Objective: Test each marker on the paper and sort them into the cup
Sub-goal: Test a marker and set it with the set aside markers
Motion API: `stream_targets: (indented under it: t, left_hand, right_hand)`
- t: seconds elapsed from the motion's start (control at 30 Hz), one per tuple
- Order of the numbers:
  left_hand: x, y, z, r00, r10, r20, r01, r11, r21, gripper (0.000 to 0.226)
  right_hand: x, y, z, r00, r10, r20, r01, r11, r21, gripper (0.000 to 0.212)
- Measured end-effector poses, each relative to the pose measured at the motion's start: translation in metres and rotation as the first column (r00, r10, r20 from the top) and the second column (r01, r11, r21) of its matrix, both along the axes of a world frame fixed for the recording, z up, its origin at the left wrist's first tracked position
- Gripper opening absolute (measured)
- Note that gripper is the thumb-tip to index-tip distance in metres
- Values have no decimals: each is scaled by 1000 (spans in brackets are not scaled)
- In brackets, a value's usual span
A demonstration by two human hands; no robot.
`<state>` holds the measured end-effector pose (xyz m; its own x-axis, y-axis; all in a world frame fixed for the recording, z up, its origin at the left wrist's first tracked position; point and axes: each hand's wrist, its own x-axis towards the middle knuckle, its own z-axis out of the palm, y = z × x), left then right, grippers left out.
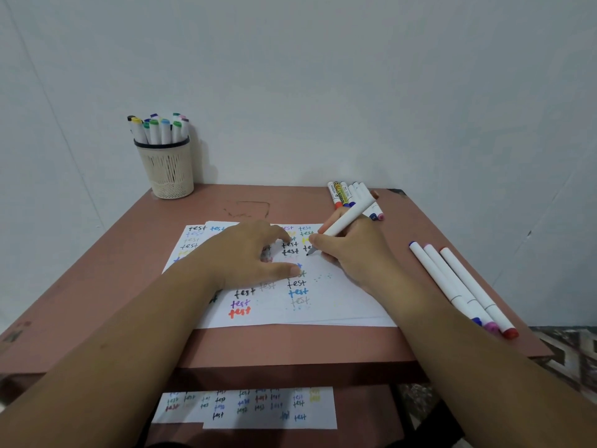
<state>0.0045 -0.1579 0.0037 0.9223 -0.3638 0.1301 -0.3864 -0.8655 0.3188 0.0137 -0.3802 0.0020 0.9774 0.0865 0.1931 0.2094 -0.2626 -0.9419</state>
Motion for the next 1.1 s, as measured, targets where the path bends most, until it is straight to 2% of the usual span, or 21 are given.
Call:
stream_targets:
  t: [0.23, 0.37, 0.47, 0.53, 0.73, 0.9, 0.97, 1.1]
  left_hand:
    - [2, 3, -4, 1000, 3, 8, -2, 1000, -26, 64]
    - [6, 6, -9, 1000, -8, 11, 8, 1000, -25, 49]
    - [6, 8, -11, 1000, -14, 23, 16, 995, -100, 39]
    - [6, 9, -11, 999, -22, 39, 27, 992, -122, 41]
    - [8, 6, -12, 993, -38, 110, 56, 985, -165, 35]
    - [10, 5, -12, 985, 33, 170, 8, 973, -231, 26]
    - [9, 4, -10, 983, 56, 178, -13, 972, -234, 26]
    - [7, 3, -6, 979, 33, 200, -2, 988, -153, 10]
  right_hand:
    - [3, -2, -1, 999, -42, 14, 42, 999, -23, 20]
    - [1, -2, 0, 999, -37, 14, 37, 999, -28, 20]
    - [2, -2, -1, 997, -70, 14, 71, 996, -44, 27]
    - [3, -3, -1, 995, -99, 20, 100, 994, -47, 30]
    - [0, -2, 0, 995, -93, 29, 95, 993, -72, 22]
    - [0, -3, -1, 992, -124, 28, 125, 991, -52, 16]
    - [0, -3, 0, 991, -130, 32, 133, 987, -91, 16]
    - [-1, -3, 2, 989, -145, 28, 148, 983, -111, 21]
